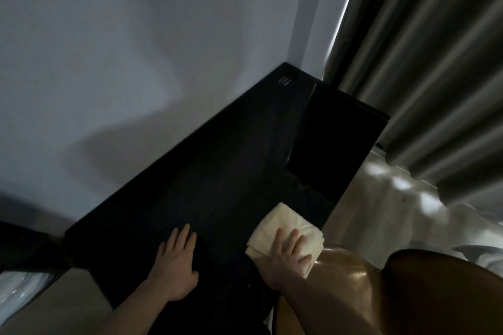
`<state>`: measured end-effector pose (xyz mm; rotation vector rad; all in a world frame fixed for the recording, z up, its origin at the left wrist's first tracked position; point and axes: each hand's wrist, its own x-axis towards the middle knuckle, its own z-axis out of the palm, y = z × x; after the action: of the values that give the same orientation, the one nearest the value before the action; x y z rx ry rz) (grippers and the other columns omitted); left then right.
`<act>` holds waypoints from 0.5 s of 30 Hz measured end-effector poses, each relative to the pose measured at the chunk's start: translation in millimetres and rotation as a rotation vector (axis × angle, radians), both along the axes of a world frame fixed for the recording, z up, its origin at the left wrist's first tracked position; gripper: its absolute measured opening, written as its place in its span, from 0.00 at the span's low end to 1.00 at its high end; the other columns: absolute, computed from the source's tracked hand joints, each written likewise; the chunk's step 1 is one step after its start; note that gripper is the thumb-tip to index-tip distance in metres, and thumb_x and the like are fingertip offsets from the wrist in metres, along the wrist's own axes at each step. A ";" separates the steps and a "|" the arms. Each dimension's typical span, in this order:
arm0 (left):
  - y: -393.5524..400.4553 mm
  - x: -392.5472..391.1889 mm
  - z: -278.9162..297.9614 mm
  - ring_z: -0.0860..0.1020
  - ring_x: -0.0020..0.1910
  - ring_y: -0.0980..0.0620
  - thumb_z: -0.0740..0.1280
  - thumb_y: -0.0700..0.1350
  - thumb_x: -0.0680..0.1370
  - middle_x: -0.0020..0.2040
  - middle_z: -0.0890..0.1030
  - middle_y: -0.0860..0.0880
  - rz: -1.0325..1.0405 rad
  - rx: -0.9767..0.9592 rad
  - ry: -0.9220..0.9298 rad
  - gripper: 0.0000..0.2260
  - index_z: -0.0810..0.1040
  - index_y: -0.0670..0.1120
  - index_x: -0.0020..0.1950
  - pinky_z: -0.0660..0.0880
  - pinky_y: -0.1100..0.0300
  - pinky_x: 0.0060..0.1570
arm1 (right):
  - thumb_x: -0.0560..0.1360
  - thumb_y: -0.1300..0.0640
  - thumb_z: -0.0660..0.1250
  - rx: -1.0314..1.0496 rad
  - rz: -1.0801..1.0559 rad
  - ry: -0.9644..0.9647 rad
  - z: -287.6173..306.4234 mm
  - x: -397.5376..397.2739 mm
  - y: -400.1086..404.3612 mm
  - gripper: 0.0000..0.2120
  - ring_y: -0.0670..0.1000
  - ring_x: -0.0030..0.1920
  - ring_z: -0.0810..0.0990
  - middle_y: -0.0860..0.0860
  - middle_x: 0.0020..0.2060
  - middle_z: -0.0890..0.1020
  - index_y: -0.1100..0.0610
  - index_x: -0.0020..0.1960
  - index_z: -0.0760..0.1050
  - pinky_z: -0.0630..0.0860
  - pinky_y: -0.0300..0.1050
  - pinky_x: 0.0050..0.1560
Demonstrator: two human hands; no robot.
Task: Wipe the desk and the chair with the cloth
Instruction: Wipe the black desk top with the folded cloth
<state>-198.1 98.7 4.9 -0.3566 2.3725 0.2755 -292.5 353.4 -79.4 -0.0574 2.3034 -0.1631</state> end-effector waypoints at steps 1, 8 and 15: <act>0.6 8.8 -0.2 0.36 0.84 0.42 0.65 0.52 0.82 0.84 0.32 0.46 0.009 0.004 -0.019 0.42 0.40 0.46 0.86 0.44 0.41 0.82 | 0.77 0.25 0.52 -0.010 -0.009 -0.011 -0.5 11.2 -2.1 0.52 0.69 0.79 0.25 0.62 0.79 0.24 0.50 0.83 0.27 0.41 0.76 0.78; 16.8 44.1 5.0 0.35 0.83 0.41 0.64 0.53 0.82 0.84 0.31 0.45 -0.022 0.020 -0.030 0.42 0.39 0.46 0.86 0.43 0.39 0.82 | 0.80 0.27 0.54 -0.061 -0.060 -0.034 5.2 66.0 -4.4 0.49 0.70 0.80 0.28 0.63 0.81 0.28 0.49 0.85 0.31 0.47 0.74 0.79; 31.3 6.1 20.4 0.35 0.83 0.42 0.65 0.53 0.82 0.84 0.31 0.46 -0.088 0.066 -0.046 0.42 0.39 0.47 0.86 0.43 0.40 0.82 | 0.76 0.21 0.52 -0.088 -0.201 -0.058 -2.2 47.8 -13.1 0.54 0.69 0.80 0.28 0.63 0.80 0.27 0.51 0.84 0.30 0.48 0.75 0.78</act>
<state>-192.1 130.0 25.3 -0.2243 2.3211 0.3010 -244.8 340.3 -81.6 0.1324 2.2406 -0.3648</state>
